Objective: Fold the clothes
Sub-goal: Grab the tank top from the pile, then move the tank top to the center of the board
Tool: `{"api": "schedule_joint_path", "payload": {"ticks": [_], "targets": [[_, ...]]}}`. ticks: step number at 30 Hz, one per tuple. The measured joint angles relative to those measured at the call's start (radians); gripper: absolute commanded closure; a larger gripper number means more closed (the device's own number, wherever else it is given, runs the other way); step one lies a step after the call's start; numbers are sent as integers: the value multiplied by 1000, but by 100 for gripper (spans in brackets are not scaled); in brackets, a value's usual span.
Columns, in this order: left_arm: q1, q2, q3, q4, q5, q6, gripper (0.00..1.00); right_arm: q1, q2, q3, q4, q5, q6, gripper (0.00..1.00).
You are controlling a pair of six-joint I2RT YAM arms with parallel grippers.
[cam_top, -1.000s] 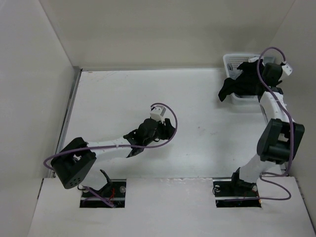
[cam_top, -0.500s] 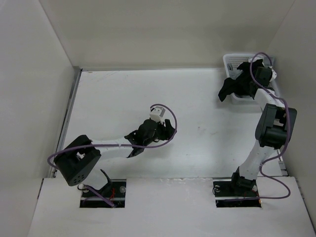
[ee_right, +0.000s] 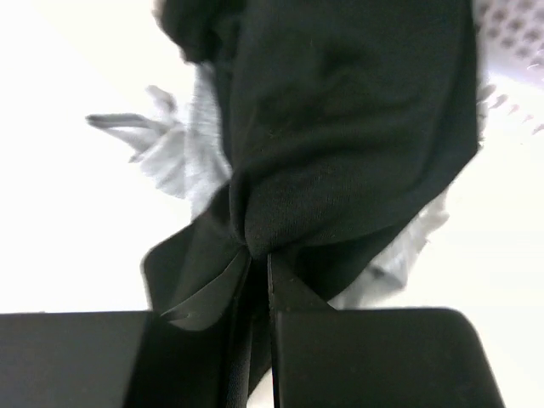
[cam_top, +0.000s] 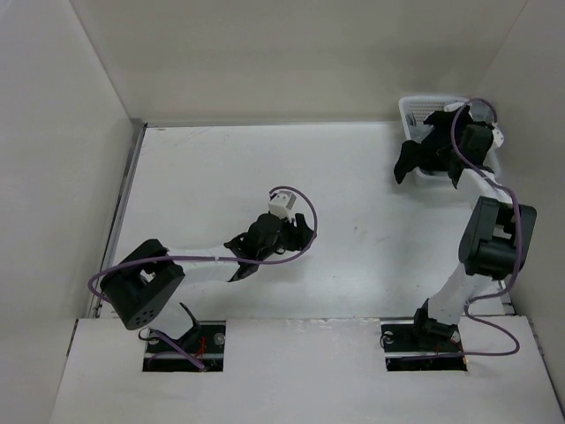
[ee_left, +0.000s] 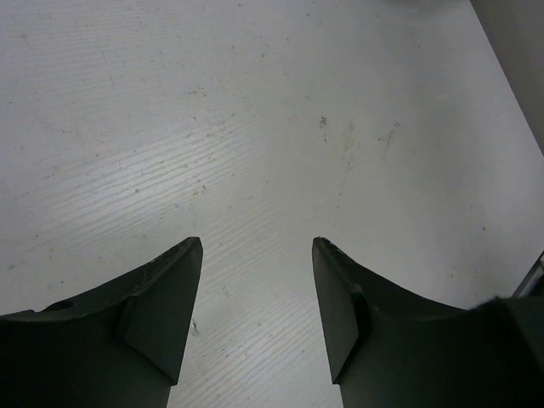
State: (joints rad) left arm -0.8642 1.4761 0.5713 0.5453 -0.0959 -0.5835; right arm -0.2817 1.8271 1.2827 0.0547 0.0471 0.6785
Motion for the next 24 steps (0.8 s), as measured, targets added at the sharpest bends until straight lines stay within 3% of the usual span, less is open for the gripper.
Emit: {"api": "schedule_joint_path", "payload": {"ticks": [5, 14, 18, 24], "targets": [[0, 7, 0, 0, 2, 0, 48, 0, -244, -100, 50, 35, 0, 93], [17, 6, 0, 2, 3, -11, 50, 73, -629, -107, 118, 43, -9, 93], [70, -26, -4, -11, 2, -45, 50, 200, -759, -107, 102, 16, -13, 92], [177, -172, -38, -49, -5, -114, 51, 530, -840, -105, 82, -64, -11, 92]]}}
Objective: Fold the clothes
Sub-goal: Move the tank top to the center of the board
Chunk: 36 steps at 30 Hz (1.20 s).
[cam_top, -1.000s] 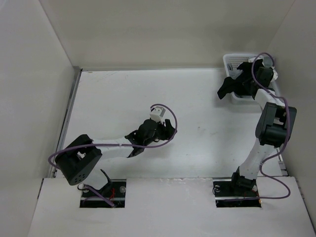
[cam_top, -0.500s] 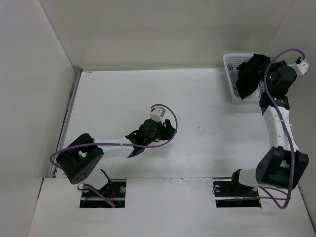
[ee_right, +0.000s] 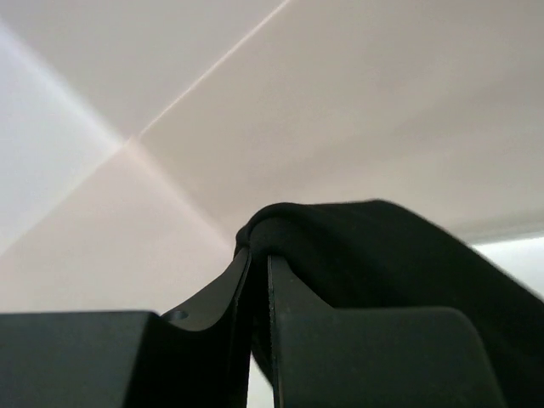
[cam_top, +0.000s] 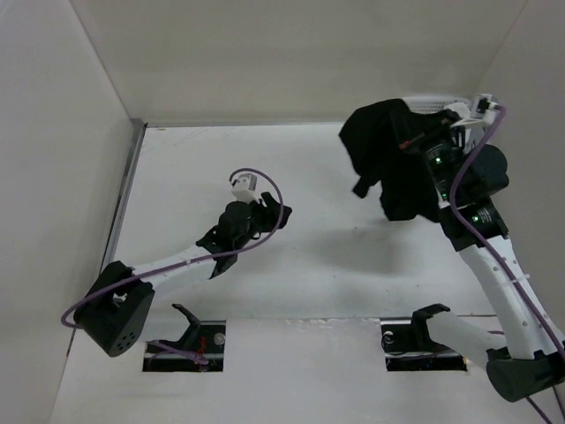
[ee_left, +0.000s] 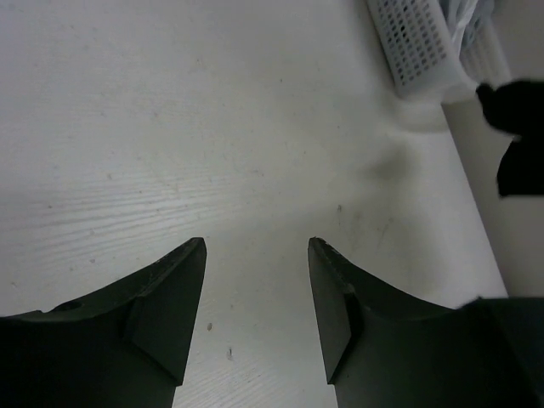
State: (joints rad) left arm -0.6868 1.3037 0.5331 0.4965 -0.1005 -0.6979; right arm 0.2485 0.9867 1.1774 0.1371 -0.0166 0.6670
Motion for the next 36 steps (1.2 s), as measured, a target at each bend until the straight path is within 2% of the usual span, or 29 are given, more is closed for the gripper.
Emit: {"api": "schedule_joint_path", "payload": {"ticks": [5, 7, 8, 11, 14, 16, 17, 21, 23, 25, 29, 33, 36], "targets": [[98, -148, -40, -51, -2, -51, 51, 175, 57, -51, 21, -45, 21, 89], [145, -206, -63, -75, -5, -66, 51, 211, 101, -117, 48, -58, 39, 83], [168, -228, -72, -87, -8, -71, 51, 224, 133, -144, 58, -65, 48, 78], [244, -278, -102, -126, -19, -88, 51, 249, 314, -177, 61, -104, 59, 52], [303, -282, -117, -172, -29, -101, 52, 258, 488, -182, 29, -116, 47, 40], [310, -275, -121, -203, -34, -103, 56, 265, 513, -209, 1, -100, 34, 41], [305, -270, -121, -214, -35, -102, 57, 270, 505, -227, -8, -85, 25, 46], [245, -212, -114, -225, -41, -87, 61, 299, 422, -299, -2, -16, -2, 86], [190, -144, -92, -232, -44, -79, 62, 314, 366, -365, 3, 28, 5, 90], [130, -68, -59, -233, -43, -74, 61, 324, 325, -436, -3, 69, 18, 87], [36, 52, 7, -230, -57, -71, 55, 336, 312, -553, -21, 129, 61, 56], [2, 147, 74, -204, -77, -71, 54, 359, 332, -620, -26, 152, 93, 45], [-2, 212, 118, -185, -80, -79, 54, 377, 356, -631, -24, 157, 113, 43]]}}
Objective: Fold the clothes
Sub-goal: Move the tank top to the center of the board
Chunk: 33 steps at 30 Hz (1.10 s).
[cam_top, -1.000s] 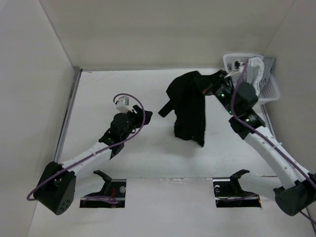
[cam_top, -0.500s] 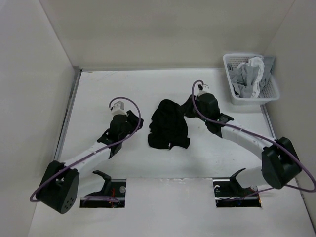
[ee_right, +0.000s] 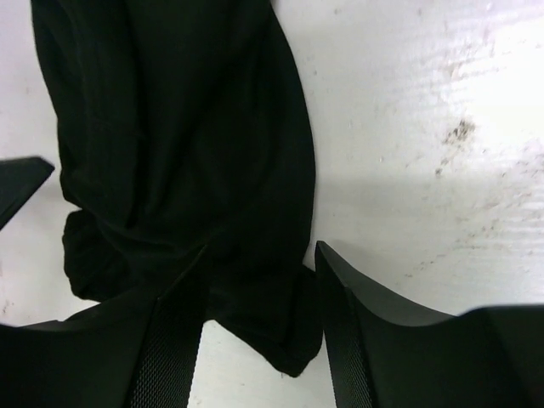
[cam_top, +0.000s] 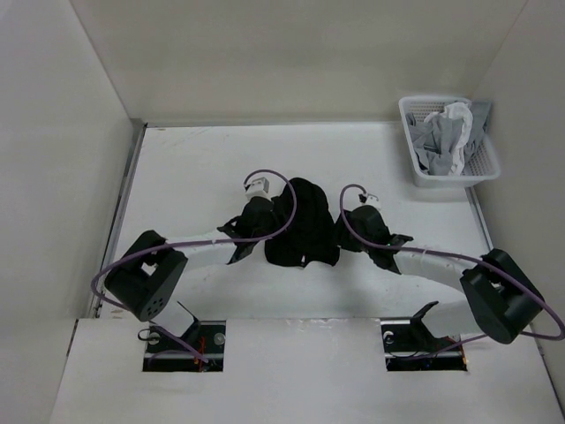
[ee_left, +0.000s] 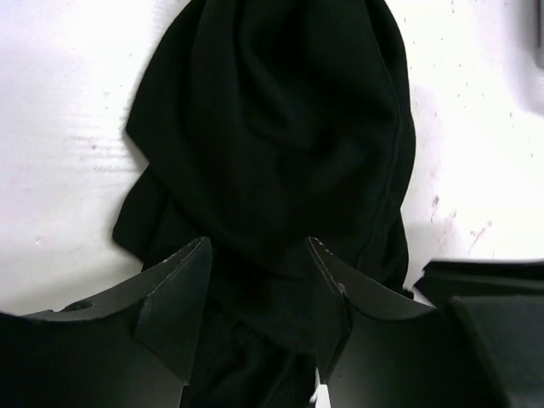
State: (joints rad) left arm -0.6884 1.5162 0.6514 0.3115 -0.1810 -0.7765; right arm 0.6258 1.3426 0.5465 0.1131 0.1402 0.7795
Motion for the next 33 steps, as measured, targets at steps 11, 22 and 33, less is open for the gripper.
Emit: {"api": "schedule_joint_path", "payload": {"ticks": [11, 22, 33], "targets": [[1, 152, 74, 24, 8, -53, 65, 24, 55, -6, 8, -22, 39, 46], [27, 140, 92, 76, 33, -80, 100, 2, 114, 22, 59, -46, 51, 94], [214, -283, 96, 119, 148, -147, 100, -98, -120, 450, -74, -5, -154, 94]]}}
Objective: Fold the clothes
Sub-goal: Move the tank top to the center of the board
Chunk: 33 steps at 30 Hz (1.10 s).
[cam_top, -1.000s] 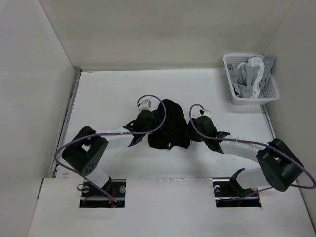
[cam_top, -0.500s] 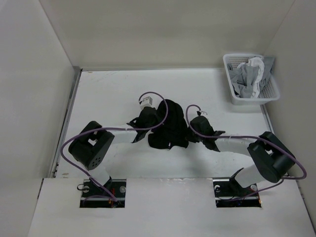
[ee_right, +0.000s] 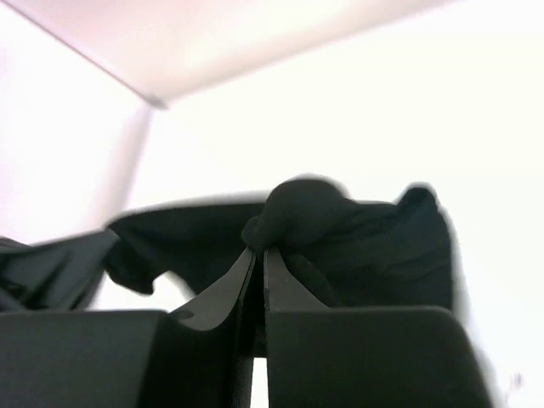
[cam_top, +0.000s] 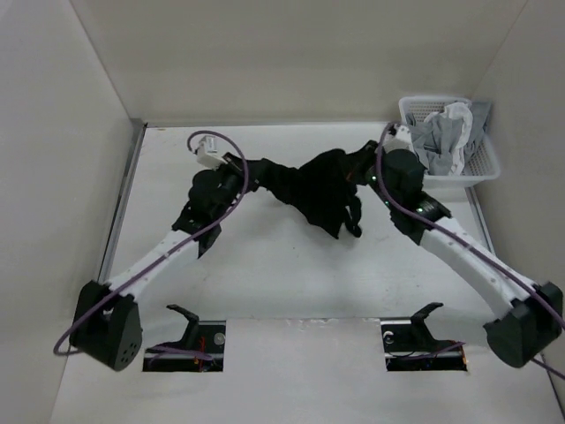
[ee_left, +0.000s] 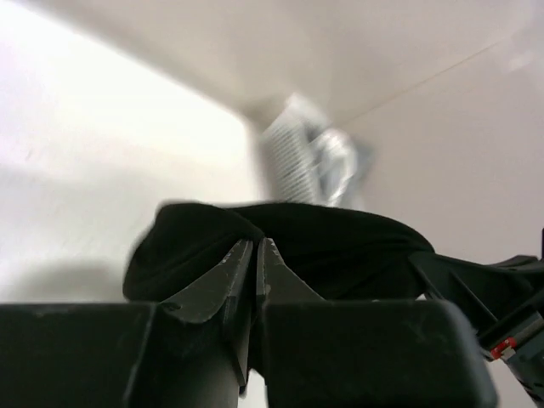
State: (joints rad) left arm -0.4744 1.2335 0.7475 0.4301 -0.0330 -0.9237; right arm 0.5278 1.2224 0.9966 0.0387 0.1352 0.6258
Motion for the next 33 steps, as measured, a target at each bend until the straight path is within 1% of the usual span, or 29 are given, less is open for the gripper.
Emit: {"api": "schedule_joint_path", "payload": {"ticks": [2, 4, 7, 9, 12, 14, 16, 17, 19, 20, 21, 23, 24, 25, 27, 29, 30, 33], "targets": [[38, -112, -11, 18, 23, -16, 99, 16, -90, 62, -34, 24, -48, 93], [81, -240, -53, 40, 49, -36, 99, 53, -185, 101, -68, 47, -86, 93], [164, -431, -135, 37, 97, -65, 98, 133, -319, 134, -122, 66, -126, 91], [226, -523, -175, 8, 130, -78, 98, 175, -380, 140, -148, 70, -141, 90], [294, -603, -233, -22, 180, -90, 98, 166, -409, 142, -151, 68, -150, 91], [316, -618, -290, -43, 208, -99, 98, 107, -358, 142, -140, 50, -148, 91], [329, -603, -348, -70, 227, -106, 98, 37, -246, 146, -104, 9, -142, 91], [330, -584, -376, -85, 232, -106, 98, 4, -162, 160, -89, -18, -138, 91], [330, -529, -415, -100, 236, -107, 98, -53, 60, 237, -60, -77, -134, 90], [328, -489, -430, -103, 236, -107, 98, -72, 174, 285, -46, -98, -135, 87], [326, -447, -441, -101, 234, -106, 98, -92, 299, 344, -34, -117, -137, 80], [317, -368, -457, -91, 227, -106, 97, -123, 504, 443, -31, -131, -140, 61], [312, -327, -462, -79, 224, -106, 97, -140, 597, 490, -32, -133, -145, 55], [308, -290, -464, -63, 221, -106, 97, -155, 666, 522, -35, -132, -148, 50], [302, -212, -467, -31, 218, -106, 96, -183, 735, 543, -58, -132, -148, 47], [300, -135, -467, 6, 214, -106, 95, -206, 726, 525, -92, -130, -143, 47], [304, -97, -467, 20, 211, -106, 95, -213, 702, 505, -88, -127, -143, 51], [336, 0, -473, 52, 201, -110, 94, -203, 535, 352, -64, -117, -135, 73]]}}
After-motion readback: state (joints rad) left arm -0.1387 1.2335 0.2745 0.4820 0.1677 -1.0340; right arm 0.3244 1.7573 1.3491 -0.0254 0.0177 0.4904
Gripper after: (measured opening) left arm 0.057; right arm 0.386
